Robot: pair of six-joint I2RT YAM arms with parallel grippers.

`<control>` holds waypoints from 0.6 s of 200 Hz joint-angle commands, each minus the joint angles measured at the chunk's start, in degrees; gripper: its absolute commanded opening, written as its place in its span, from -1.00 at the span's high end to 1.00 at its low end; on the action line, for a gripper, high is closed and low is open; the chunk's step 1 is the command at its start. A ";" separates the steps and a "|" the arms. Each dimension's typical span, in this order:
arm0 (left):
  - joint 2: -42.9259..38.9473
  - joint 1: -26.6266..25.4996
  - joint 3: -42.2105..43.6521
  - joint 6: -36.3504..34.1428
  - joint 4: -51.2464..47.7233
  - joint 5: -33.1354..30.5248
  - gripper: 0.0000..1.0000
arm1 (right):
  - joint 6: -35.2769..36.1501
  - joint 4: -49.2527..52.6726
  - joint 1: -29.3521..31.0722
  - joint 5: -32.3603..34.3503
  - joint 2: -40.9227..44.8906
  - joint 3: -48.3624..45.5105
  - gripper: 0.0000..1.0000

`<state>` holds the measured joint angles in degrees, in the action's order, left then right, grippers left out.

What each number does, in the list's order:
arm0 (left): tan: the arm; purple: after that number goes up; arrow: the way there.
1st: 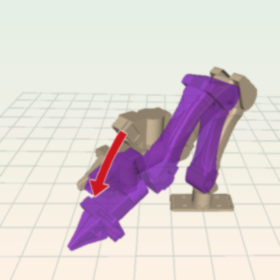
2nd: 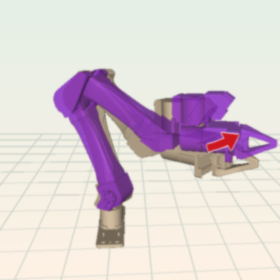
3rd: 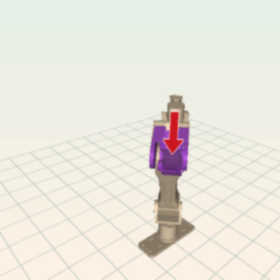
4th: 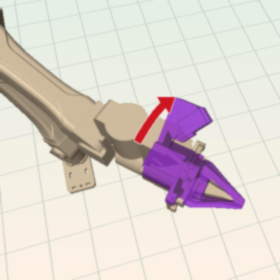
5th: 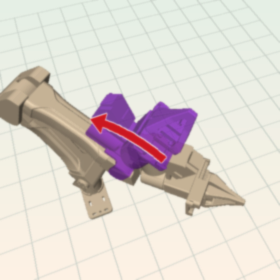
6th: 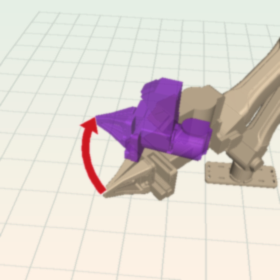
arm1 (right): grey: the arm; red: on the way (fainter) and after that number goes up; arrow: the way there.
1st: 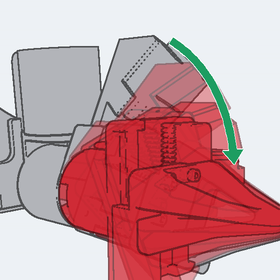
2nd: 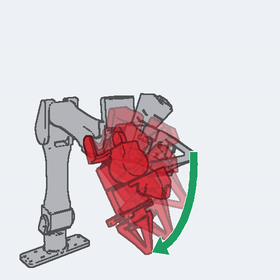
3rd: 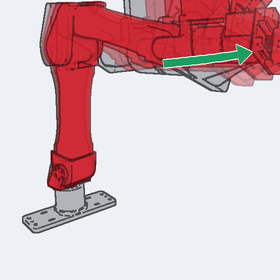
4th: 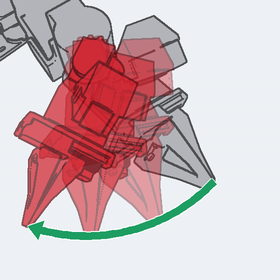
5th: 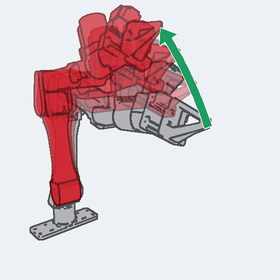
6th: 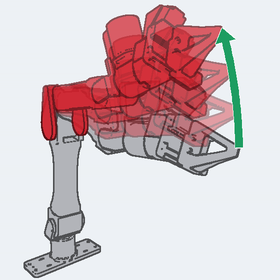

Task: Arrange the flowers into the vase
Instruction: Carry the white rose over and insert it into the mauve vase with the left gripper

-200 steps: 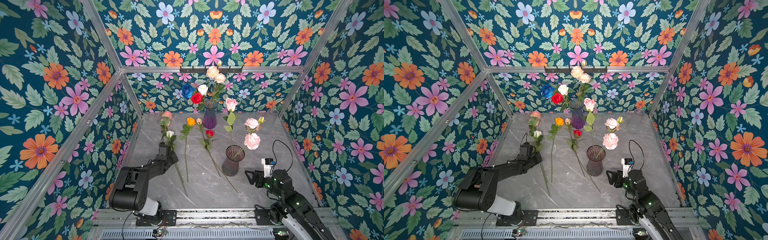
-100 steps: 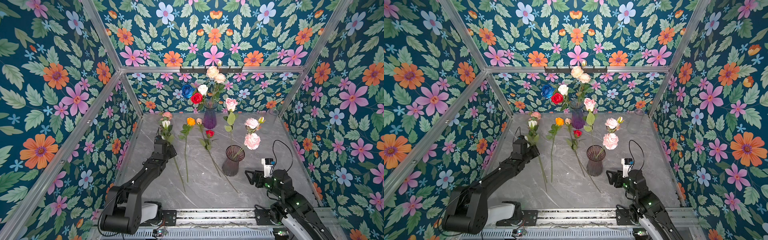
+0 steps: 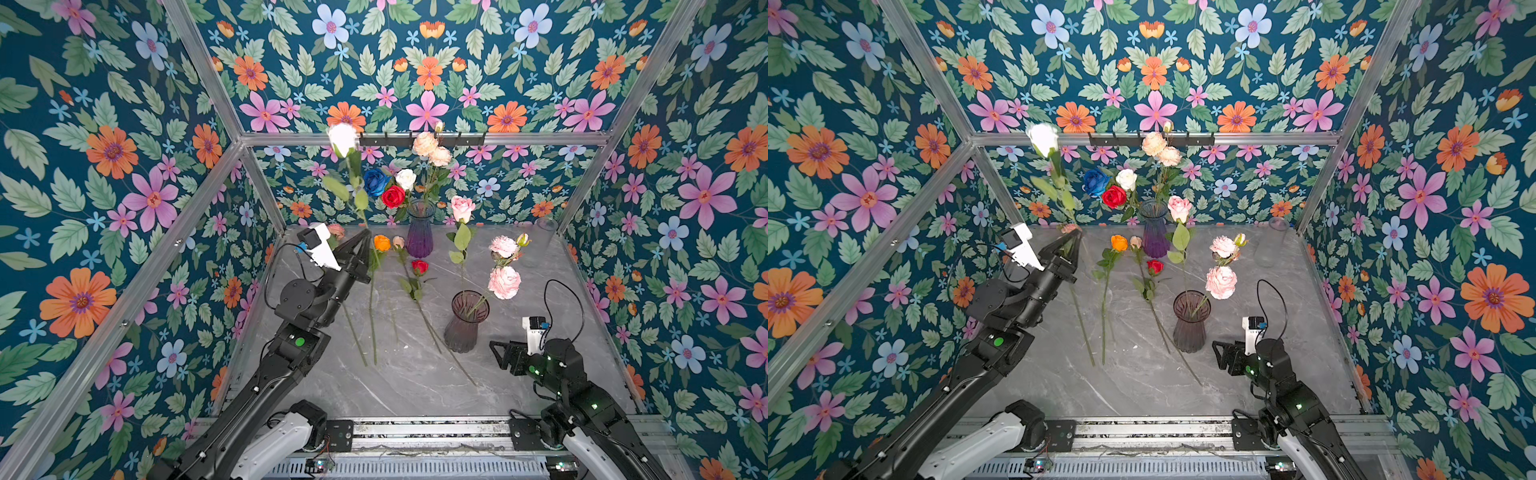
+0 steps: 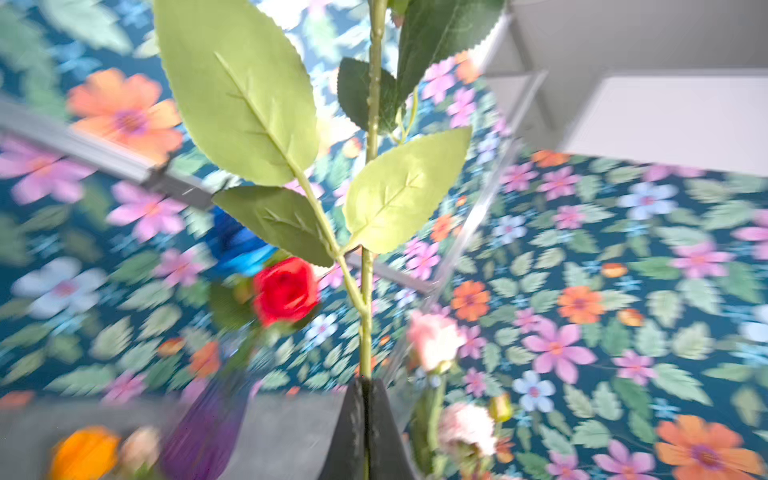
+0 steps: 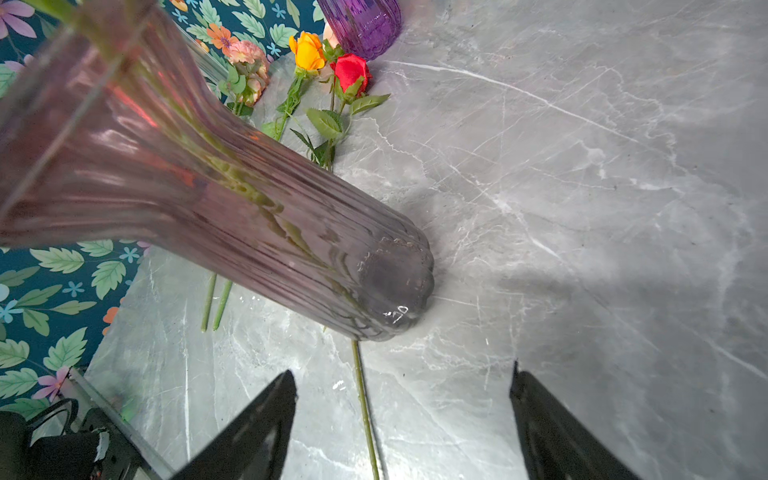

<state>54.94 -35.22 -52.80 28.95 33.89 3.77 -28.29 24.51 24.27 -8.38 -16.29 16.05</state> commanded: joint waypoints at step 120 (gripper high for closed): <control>38.05 -16.86 -11.01 -14.40 51.13 6.13 1.00 | 0.17 0.15 0.03 0.20 1.88 -0.26 -0.65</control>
<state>92.40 -51.83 -65.47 13.21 79.31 11.14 -28.29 24.73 24.27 -8.40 -14.52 15.90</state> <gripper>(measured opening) 0.051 0.824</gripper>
